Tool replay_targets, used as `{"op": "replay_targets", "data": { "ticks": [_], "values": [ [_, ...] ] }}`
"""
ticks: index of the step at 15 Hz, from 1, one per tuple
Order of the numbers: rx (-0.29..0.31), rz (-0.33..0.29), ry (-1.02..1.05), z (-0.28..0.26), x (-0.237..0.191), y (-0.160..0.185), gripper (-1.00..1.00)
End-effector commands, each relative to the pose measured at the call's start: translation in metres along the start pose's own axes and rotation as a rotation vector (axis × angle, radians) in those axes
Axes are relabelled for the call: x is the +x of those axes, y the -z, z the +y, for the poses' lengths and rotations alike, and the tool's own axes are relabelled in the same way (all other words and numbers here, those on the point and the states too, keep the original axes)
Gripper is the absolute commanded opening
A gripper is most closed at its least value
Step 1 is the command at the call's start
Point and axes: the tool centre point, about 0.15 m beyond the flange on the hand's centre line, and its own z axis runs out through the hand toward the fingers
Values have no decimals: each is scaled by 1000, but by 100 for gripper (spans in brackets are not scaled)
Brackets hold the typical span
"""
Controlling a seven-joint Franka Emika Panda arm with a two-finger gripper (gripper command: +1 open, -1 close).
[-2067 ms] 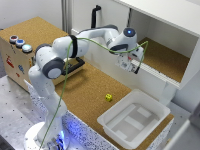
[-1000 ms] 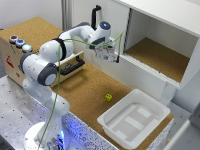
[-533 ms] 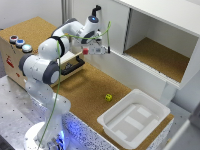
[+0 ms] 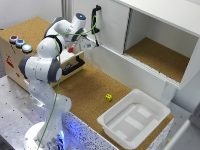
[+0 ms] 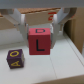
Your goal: Place the pink object in the drawer
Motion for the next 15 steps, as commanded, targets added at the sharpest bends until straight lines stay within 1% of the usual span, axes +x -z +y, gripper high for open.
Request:
{"op": "replay_targets", "data": {
  "ticks": [1,5,8,9,10,12,14,15],
  "values": [
    [10,5,145,0,33,-57,-100],
    [26,-20,180,8,39,-86,-100],
    [14,-35,144,23,38,-102,-100],
    [3,-27,131,27,39,-100,100],
    [-8,-11,128,27,40,-93,100],
    [-9,30,132,19,42,-69,100],
    [-37,56,158,4,39,-37,100],
    [-37,64,143,0,33,-23,100]
  ]
}}
